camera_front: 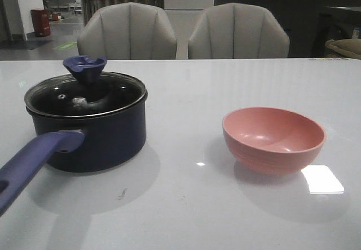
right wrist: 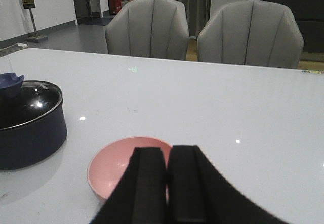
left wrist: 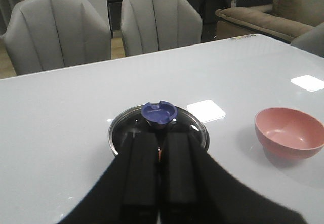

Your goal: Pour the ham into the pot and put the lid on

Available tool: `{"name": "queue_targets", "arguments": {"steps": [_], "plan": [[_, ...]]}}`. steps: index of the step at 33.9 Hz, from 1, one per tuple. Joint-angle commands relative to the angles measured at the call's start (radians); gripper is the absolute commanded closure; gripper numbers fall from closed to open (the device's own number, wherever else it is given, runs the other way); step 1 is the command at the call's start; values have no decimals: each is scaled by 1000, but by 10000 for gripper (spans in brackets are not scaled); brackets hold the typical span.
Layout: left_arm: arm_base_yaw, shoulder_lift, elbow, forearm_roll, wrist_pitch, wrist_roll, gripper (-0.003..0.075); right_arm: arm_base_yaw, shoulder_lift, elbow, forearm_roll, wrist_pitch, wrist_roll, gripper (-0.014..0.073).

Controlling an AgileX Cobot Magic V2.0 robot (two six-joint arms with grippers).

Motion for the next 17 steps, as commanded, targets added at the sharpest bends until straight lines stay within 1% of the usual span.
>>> {"name": "queue_targets", "arguments": {"steps": [1,14,17], "plan": [[-5,9,-24,-27,-92,-2,607,-1,9,-29,5,-87,-11,424],[-5,9,-24,-5,-94,-2,607,-1,9,-29,5,-87,-11,424],[-2,9,15,27,-147,-2,607,-1,9,-29,5,-87,-11,424]]}}
